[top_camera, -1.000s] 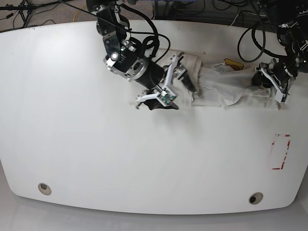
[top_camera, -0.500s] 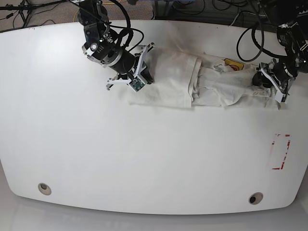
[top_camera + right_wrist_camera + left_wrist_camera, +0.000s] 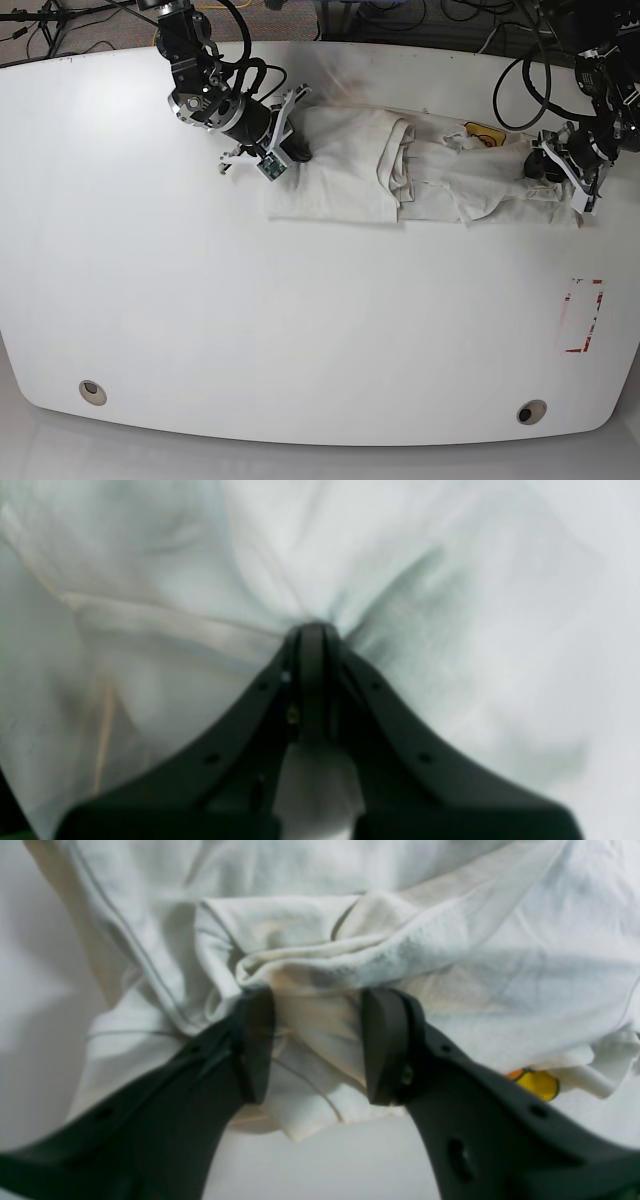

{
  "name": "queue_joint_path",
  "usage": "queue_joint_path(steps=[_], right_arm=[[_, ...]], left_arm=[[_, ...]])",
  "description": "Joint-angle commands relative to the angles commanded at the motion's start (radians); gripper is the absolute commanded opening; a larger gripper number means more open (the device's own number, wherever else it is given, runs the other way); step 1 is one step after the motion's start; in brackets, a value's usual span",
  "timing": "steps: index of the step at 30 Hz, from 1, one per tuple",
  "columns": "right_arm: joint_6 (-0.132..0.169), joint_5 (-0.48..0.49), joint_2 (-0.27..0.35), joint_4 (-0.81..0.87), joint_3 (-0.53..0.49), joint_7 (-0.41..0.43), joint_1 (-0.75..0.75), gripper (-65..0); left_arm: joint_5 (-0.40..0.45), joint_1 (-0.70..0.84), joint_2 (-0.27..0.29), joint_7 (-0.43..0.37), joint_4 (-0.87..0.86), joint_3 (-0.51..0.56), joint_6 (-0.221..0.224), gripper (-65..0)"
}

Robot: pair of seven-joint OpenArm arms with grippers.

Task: Fold the T-shirt properly
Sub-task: 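Lay the folded end down and release it with the right gripper, then grasp the shirt end with the left gripper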

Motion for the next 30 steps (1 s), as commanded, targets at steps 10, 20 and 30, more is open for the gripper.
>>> queue_joint_path(steps=[10, 20, 30], right_arm=[[0.0, 0.0, -0.002, 0.0, -0.003, 0.0, -0.008, -64.8], [0.0, 0.0, -0.002, 0.003, -0.003, 0.0, -0.029, -64.8], [0.0, 0.0, 0.0, 0.048, -0.006, 0.0, -0.048, -64.8]], left_arm=[[-0.253, -0.023, -0.009, 0.135, 0.097, -0.204, 0.0, -34.3], [-0.252, -0.052, -0.068, 0.164, 0.052, -0.304, 0.0, -18.9], [-0.247, -0.064, -0.115, 0.146, -0.135, -0.307, 0.0, -21.4]])
